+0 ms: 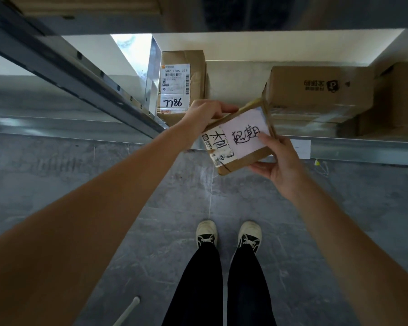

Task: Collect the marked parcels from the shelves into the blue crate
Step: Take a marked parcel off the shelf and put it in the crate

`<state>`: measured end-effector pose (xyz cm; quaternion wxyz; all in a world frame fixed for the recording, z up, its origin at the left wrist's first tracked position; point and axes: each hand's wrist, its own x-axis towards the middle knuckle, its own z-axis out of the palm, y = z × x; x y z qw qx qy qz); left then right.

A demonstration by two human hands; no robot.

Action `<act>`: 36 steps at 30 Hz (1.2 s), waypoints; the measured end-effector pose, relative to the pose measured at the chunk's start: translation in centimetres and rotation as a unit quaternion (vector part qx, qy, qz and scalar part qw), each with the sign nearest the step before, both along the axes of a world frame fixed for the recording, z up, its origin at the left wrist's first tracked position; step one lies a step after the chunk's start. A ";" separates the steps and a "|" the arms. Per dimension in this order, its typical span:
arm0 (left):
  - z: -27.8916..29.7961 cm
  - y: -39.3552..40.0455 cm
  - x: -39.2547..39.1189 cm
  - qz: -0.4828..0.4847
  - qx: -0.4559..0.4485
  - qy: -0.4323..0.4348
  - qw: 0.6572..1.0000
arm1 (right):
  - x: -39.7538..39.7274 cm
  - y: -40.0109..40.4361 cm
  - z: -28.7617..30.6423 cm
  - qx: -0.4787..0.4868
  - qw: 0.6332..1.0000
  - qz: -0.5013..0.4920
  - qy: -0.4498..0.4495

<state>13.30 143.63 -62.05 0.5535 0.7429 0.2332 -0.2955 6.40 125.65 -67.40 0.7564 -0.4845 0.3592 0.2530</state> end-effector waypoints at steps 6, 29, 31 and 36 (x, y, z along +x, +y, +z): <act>0.0 -0.1 -3.4 0.122 -0.011 -0.087 0.989 | -1.7 1.1 0.9 0.014 1.000 -0.002 -0.015; 9.0 -3.4 -12.6 0.139 -0.038 -0.131 0.981 | -7.7 -0.5 11.8 -0.253 0.955 0.081 -0.134; 10.2 -4.4 -13.1 0.135 -0.045 -0.124 0.982 | -8.6 -1.3 13.1 -0.261 0.954 0.071 -0.131; 13.3 -7.6 -14.8 0.092 -0.058 -0.127 0.986 | -11.4 -3.9 17.5 -0.269 0.953 0.021 -0.139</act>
